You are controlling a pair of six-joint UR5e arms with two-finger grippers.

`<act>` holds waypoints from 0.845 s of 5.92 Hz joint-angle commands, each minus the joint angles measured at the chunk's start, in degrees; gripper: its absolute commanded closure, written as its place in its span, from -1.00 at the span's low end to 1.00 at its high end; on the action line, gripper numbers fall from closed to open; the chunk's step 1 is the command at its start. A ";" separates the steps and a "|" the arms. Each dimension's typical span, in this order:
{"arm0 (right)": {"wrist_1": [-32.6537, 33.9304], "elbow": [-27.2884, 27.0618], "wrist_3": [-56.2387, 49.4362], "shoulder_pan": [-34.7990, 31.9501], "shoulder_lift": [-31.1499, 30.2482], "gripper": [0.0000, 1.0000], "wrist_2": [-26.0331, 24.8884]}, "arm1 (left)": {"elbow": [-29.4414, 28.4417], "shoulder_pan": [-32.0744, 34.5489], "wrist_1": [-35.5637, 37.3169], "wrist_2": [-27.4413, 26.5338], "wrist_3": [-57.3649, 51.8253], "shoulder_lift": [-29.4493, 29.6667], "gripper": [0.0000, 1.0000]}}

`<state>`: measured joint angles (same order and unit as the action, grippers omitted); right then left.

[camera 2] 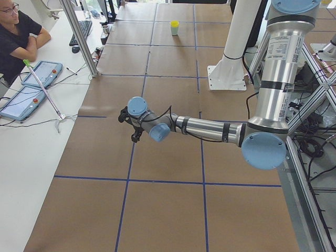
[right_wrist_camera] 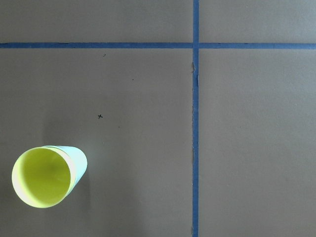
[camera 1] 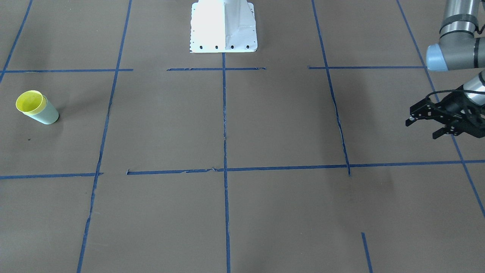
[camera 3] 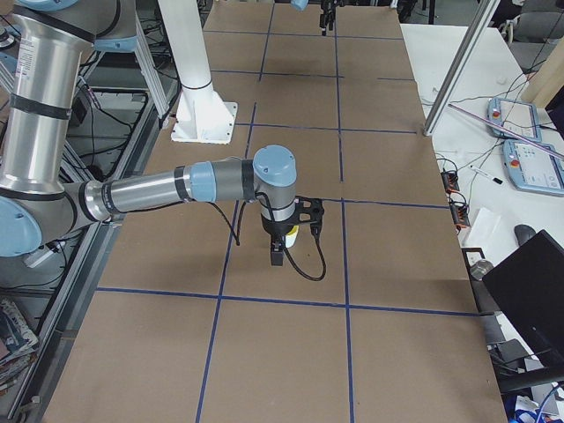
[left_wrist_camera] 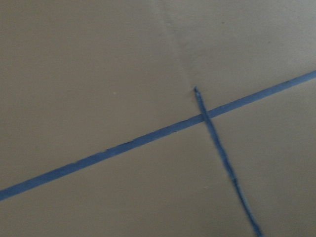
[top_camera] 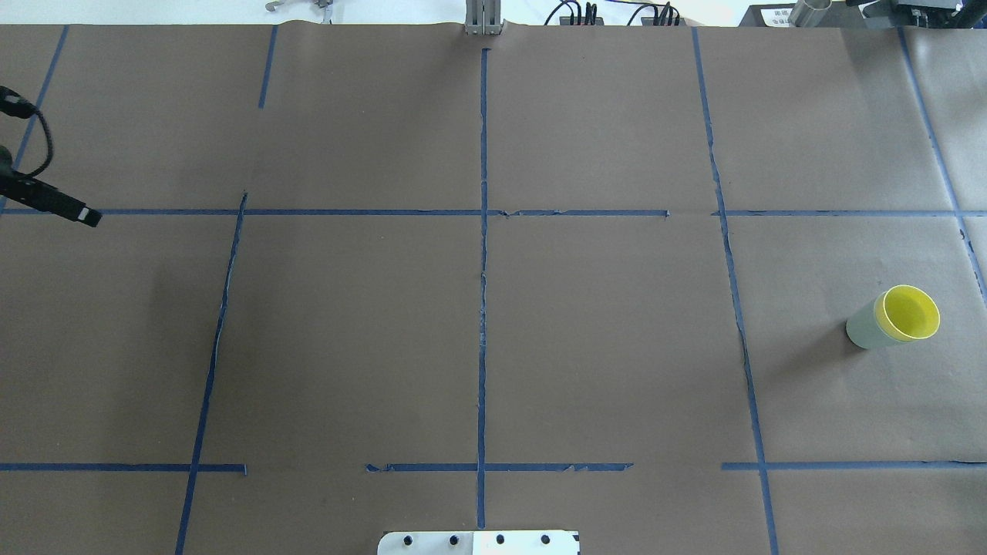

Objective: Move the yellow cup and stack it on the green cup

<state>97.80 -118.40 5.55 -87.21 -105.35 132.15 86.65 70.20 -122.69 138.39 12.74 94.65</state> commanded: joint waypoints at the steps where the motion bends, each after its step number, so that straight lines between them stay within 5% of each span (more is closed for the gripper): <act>1: -0.15 0.36 -0.89 -0.15 -0.12 -1.00 -0.22 | -1.39 5.88 1.92 0.39 -6.75 -2.18 -0.99; 4: 0.11 1.41 -0.89 -0.15 0.23 -1.00 -0.14 | -1.04 15.89 12.06 -1.52 -22.59 -6.14 -0.98; 5: 0.11 2.03 -0.89 -0.15 0.15 -1.00 0.21 | -0.34 19.33 17.52 -7.20 -25.28 -5.97 -0.98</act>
<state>97.90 -116.92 4.66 -87.36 -105.19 132.10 85.72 85.98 -110.68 135.56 -8.43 88.76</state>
